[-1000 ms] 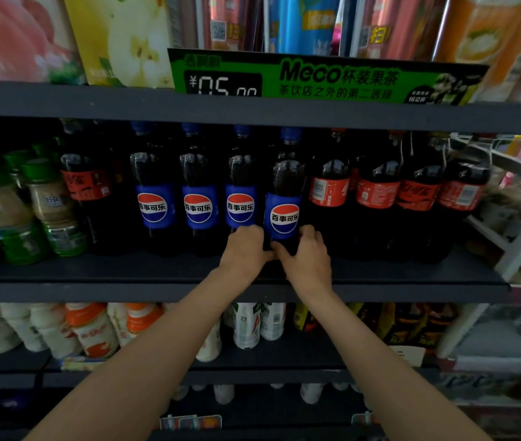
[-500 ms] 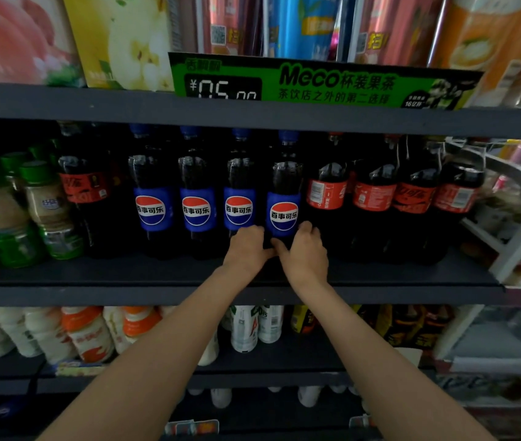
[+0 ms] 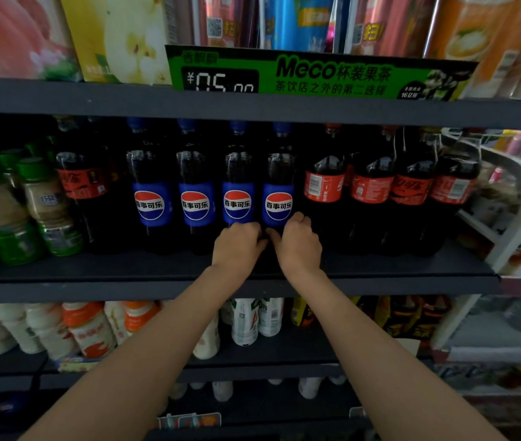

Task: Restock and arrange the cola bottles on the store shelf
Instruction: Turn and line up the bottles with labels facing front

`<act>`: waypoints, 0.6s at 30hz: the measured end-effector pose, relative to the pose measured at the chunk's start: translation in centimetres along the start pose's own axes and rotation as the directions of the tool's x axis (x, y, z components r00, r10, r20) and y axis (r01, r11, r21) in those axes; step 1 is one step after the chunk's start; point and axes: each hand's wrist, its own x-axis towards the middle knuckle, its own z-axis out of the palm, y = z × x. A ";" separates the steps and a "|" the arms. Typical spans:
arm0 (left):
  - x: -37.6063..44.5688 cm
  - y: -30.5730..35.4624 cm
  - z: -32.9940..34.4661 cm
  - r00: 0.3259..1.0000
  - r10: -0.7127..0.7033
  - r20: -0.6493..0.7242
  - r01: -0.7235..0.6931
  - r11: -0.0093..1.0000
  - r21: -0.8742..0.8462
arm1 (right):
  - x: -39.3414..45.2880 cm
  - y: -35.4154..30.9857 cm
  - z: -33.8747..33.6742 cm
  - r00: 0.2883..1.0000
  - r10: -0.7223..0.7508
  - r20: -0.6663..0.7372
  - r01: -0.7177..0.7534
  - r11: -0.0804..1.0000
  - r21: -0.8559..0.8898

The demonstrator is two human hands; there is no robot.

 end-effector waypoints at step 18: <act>-0.3 5.2 -0.4 0.986 0.154 -0.060 -0.165 0.893 -0.419 | 1.1 6.5 -4.4 0.973 -0.002 -0.233 0.084 0.937 0.340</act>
